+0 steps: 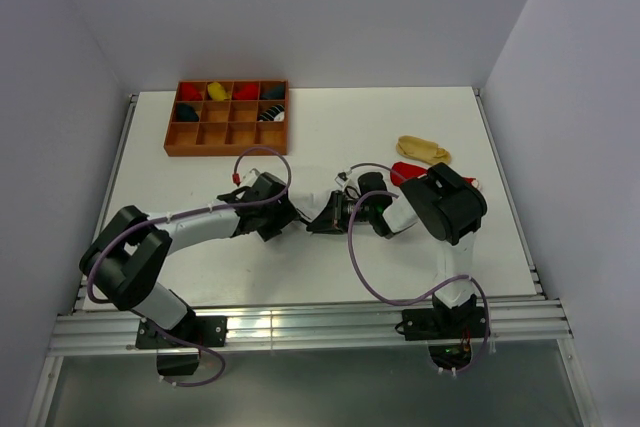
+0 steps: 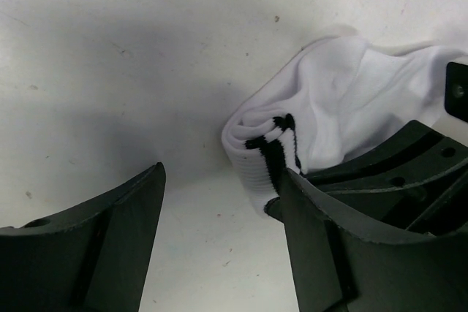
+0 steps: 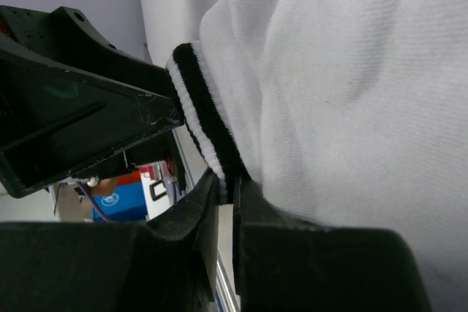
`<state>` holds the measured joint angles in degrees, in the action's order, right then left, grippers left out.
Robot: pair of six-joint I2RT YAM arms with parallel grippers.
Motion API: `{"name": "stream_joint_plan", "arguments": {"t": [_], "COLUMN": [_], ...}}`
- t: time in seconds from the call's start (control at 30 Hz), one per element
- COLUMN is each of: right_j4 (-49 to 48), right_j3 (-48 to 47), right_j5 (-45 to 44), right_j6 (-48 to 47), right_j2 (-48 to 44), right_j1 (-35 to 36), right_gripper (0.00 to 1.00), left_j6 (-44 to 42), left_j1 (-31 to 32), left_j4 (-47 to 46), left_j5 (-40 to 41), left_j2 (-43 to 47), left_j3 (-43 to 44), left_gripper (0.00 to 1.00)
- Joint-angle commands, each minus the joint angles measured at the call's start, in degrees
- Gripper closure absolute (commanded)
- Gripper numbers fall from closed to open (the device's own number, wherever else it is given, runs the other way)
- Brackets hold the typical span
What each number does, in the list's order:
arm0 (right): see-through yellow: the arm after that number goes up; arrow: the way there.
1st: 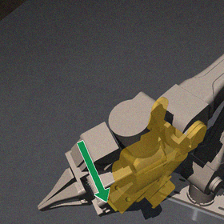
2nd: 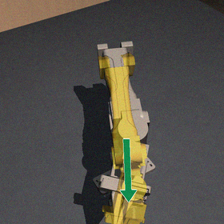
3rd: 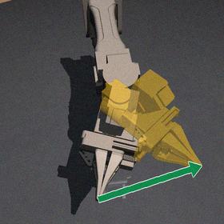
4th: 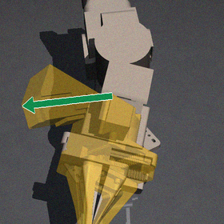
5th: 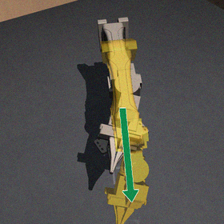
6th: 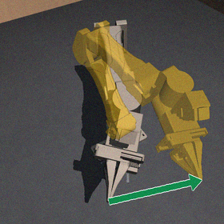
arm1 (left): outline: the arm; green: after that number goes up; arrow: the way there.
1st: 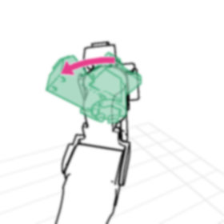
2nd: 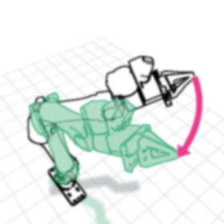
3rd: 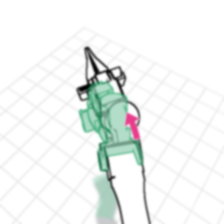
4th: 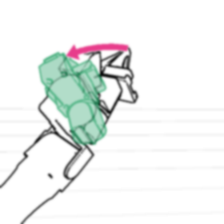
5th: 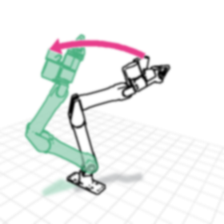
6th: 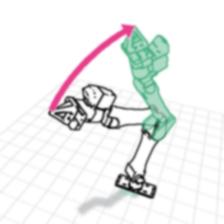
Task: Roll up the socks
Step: Roll the sock at the center of the board.
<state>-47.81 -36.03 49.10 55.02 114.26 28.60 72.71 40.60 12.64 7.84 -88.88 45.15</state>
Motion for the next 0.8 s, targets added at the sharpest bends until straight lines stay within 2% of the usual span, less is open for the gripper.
{"name": "stream_joint_plan", "arguments": {"t": [0.0, 0.27, 0.47, 0.6, 0.7, 0.77], "right_j4": [4.8, 4.7, 5.6, 6.1, 8.5, 9.9], "right_j3": [-1.0, -1.2, -1.5, -1.4, -1.7, -1.8], "right_j5": [-0.5, -0.3, -0.6, -0.6, -1.2, -1.9], "right_j6": [-1.6, -1.4, -1.9, -2.1, -3.8, -5.4], "right_j2": [1.3, 1.8, 1.4, 1.1, 0.3, -0.7], "right_j1": [-0.1, -0.1, -0.1, -0.1, -0.1, -0.1], "right_gripper": [1.0, 1.0, 1.0, 1.0, 1.0, 0.98], "left_j6": [0.9, 0.8, -0.3, -0.8, -1.5, -2.2], "left_j1": [0.3, 0.3, 0.3, 0.3, 0.3, 0.4], "left_j4": [-3.9, -3.1, -0.3, 1.8, 3.5, 5.1], "left_j5": [0.4, 2.3, 2.8, 2.5, 2.6, 2.5], "left_j2": [0.9, -1.4, -6.2, -8.1, -8.7, -8.9], "left_j3": [1.0, 3.0, 6.1, 7.1, 7.1, 7.6], "left_gripper": [0.3, 0.32, 0.4, 0.52, 0.7, 0.77]}}
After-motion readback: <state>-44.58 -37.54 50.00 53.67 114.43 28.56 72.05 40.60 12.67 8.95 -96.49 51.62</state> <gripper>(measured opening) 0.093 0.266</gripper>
